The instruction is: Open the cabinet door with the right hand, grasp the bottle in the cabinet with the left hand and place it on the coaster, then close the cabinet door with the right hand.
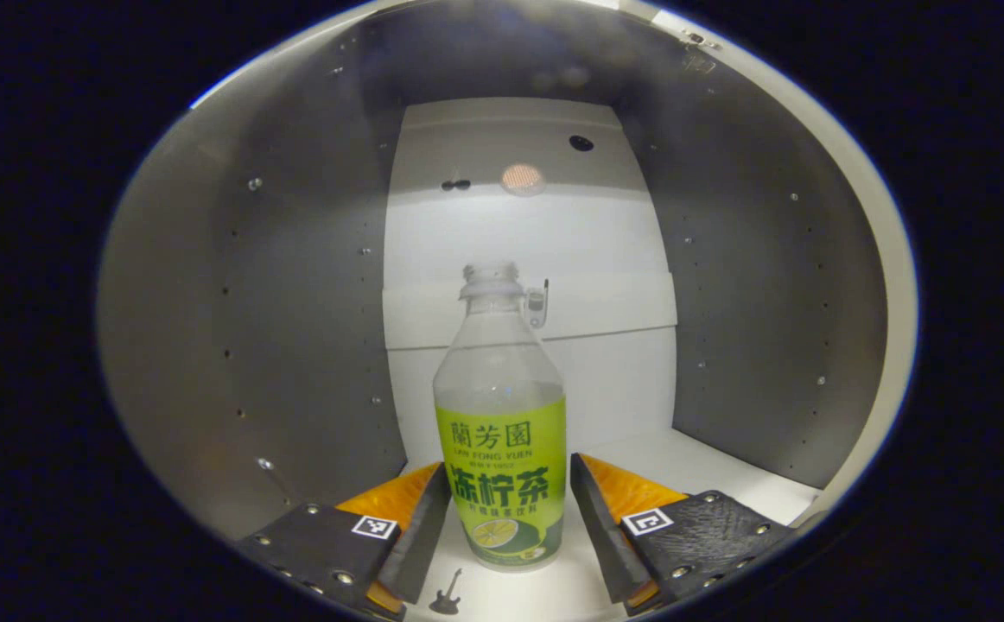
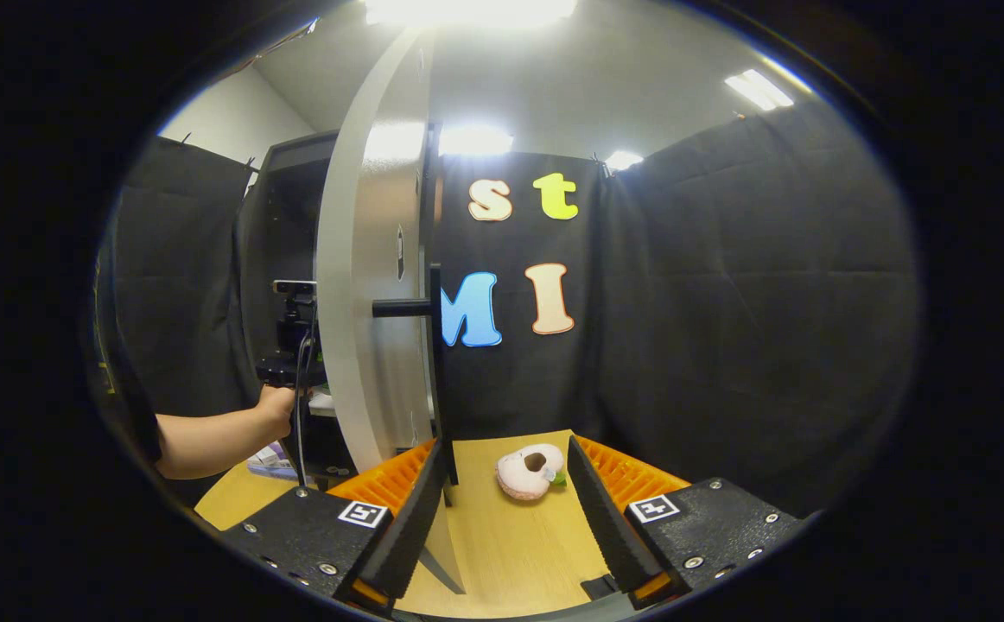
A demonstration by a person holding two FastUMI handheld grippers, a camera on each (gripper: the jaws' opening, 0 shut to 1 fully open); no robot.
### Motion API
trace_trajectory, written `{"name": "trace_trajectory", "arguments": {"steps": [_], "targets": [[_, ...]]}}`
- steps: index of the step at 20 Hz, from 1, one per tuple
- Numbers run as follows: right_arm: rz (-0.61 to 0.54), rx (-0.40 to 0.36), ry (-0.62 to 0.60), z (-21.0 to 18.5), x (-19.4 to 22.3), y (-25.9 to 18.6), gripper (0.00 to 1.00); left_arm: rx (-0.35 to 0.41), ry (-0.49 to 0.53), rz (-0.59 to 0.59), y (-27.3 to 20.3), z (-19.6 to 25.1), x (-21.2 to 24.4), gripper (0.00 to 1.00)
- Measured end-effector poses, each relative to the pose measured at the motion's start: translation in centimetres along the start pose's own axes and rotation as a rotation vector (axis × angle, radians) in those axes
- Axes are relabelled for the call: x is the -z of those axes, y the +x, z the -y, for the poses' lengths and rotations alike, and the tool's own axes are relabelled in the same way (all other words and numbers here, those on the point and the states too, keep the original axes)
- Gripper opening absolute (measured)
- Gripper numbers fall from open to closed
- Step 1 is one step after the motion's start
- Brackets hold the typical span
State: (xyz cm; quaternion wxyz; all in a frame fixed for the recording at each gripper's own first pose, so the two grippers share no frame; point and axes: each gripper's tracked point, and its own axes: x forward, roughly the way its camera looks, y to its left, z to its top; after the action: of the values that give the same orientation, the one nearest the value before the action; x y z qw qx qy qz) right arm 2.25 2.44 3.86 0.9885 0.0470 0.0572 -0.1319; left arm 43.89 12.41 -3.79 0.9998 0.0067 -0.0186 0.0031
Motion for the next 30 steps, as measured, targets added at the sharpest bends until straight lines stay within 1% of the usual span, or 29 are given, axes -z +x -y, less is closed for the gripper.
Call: {"name": "trace_trajectory", "arguments": {"steps": [1, 2, 4, 7, 11, 13, 14, 15, 16, 17, 19, 23, 25, 30], "targets": [[0.001, 0.003, 0.002, 0.0, 0.0, 0.0, 0.86, -0.013, -0.001, 0.001, -0.3, -0.3, 0.1, 0.78], [0.001, 0.003, 0.007, -0.1, -0.1, 0.0, 0.86, -0.015, -0.008, 0.004, 0.0, -0.5, -0.1, 0.67], [0.003, 0.002, 0.015, 0.0, 0.0, 0.0, 0.87, 0.001, -0.019, 0.009, -0.5, -0.3, -0.5, 0.67], [0.010, -0.005, 0.017, 0.1, 0.0, 0.1, 0.87, -0.008, -0.002, 0.052, -1.6, -0.7, -2.2, 0.67], [0.024, -0.038, 0.017, 0.5, -0.3, 0.2, 0.89, -0.004, -0.008, 0.074, -5.0, -0.9, -3.9, 0.67], [0.033, -0.071, 0.008, 0.6, -0.2, 0.4, 0.92, -0.009, -0.016, 0.071, -7.6, -1.0, -4.5, 0.67], [0.037, -0.091, 0.000, 0.6, -0.2, 0.6, 0.92, -0.013, -0.023, 0.067, -9.2, -1.1, -4.8, 0.72], [0.041, -0.118, -0.003, 0.5, -0.3, 0.8, 0.93, -0.019, -0.034, 0.069, -10.7, -1.3, -5.3, 0.67], [0.041, -0.142, -0.001, 0.5, -0.3, 0.9, 0.93, -0.023, -0.044, 0.071, -12.4, -1.5, -5.7, 0.72], [0.042, -0.165, 0.004, 0.6, -0.2, 1.0, 0.93, -0.027, -0.048, 0.082, -14.2, -1.7, -6.4, 0.72], [0.041, -0.211, 0.019, 0.4, -0.2, 0.9, 0.93, -0.046, -0.022, 0.106, -17.7, -2.3, -7.6, 0.72], [0.045, -0.256, 0.004, 0.6, -0.4, 1.1, 0.94, -0.080, 0.027, 0.139, -24.8, -2.3, -8.9, 0.72], [0.046, -0.277, 0.001, 0.3, -0.4, 1.2, 0.94, -0.101, 0.033, 0.146, -28.0, -2.6, -8.6, 0.72], [0.024, -0.341, -0.018, 0.2, 0.5, 1.4, 0.93, -0.148, 0.041, 0.124, -35.8, -2.2, -6.0, 0.72]]}}
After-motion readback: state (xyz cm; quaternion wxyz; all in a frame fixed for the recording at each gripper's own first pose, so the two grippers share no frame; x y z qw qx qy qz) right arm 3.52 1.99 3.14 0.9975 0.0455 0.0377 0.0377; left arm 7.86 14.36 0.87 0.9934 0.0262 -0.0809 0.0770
